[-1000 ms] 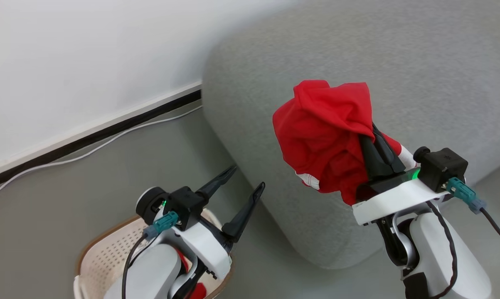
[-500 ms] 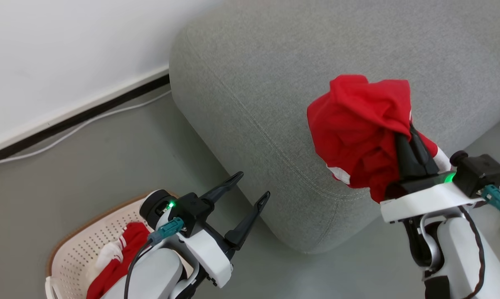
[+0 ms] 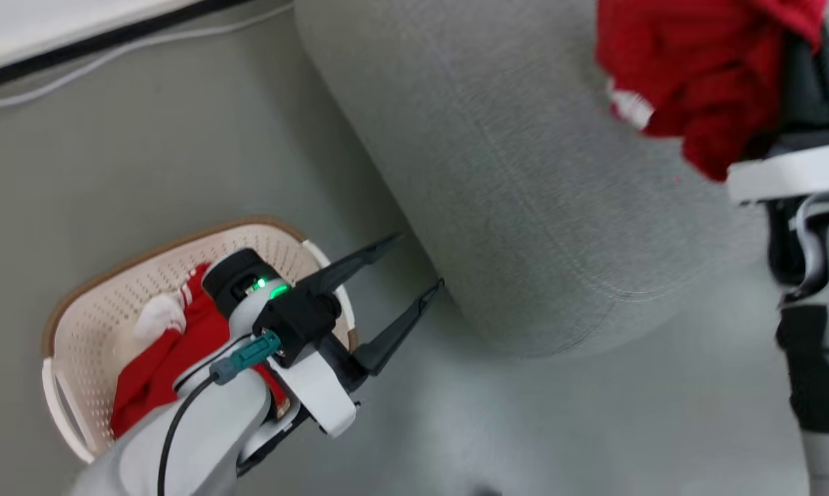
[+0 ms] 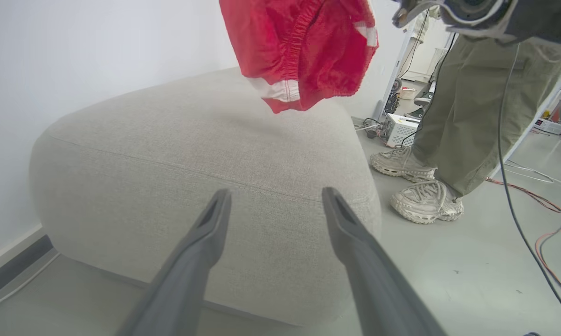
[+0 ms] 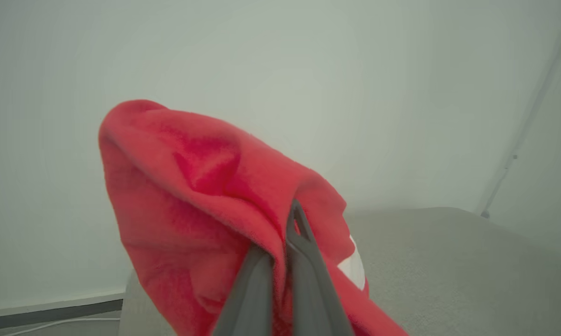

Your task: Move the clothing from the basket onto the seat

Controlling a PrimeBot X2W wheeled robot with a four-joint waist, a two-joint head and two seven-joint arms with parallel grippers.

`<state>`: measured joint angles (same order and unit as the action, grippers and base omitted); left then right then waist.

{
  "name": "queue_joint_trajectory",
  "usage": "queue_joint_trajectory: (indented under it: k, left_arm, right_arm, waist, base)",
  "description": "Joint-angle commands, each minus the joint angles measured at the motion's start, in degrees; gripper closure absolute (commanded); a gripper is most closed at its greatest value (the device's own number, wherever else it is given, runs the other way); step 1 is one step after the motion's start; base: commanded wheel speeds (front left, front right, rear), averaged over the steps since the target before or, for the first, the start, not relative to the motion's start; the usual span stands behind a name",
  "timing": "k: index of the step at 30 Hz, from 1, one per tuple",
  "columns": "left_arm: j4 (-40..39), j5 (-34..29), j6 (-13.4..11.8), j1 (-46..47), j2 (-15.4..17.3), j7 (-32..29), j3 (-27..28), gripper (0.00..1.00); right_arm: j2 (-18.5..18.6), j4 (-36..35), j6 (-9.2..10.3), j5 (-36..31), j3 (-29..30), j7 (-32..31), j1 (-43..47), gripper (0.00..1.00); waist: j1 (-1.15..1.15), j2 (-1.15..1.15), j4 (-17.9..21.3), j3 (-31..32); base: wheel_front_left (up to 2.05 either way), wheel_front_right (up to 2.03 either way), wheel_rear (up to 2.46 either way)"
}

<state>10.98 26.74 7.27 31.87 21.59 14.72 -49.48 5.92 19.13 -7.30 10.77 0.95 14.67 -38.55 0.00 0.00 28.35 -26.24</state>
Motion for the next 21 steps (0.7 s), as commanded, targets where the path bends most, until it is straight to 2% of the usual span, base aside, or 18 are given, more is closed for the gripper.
queue_joint_trajectory:
  k: [1, 9, 21]
  left_arm:
    - [-2.4, -0.6, 0.2, 3.1, 1.1, 0.3, 1.2, 0.0]
    - [-6.7, -1.4, 0.2, 9.5, 2.9, 0.3, -1.4, 0.0]
    - [-10.0, -2.1, 0.2, 13.5, 2.7, 0.3, -2.3, 0.0]
  right_arm:
    - [1.4, -0.6, -0.19, -1.0, 0.5, 0.3, -2.4, 1.0]
    - [5.6, 5.4, -0.19, -6.5, 7.5, 0.3, -12.8, 1.0]
    - [13.7, 17.5, -0.19, -17.4, 20.0, 0.3, -28.5, 1.0]
  waist:
    - [0.0, 0.0, -3.5, -4.7]
    - [0.0, 0.0, -7.4, -11.2]
    - [0.0, 0.0, -12.1, -18.4]
  base:
    - [0.0, 0.0, 0.0]
    - [0.0, 0.0, 0.0]
    - [0.0, 0.0, 0.0]
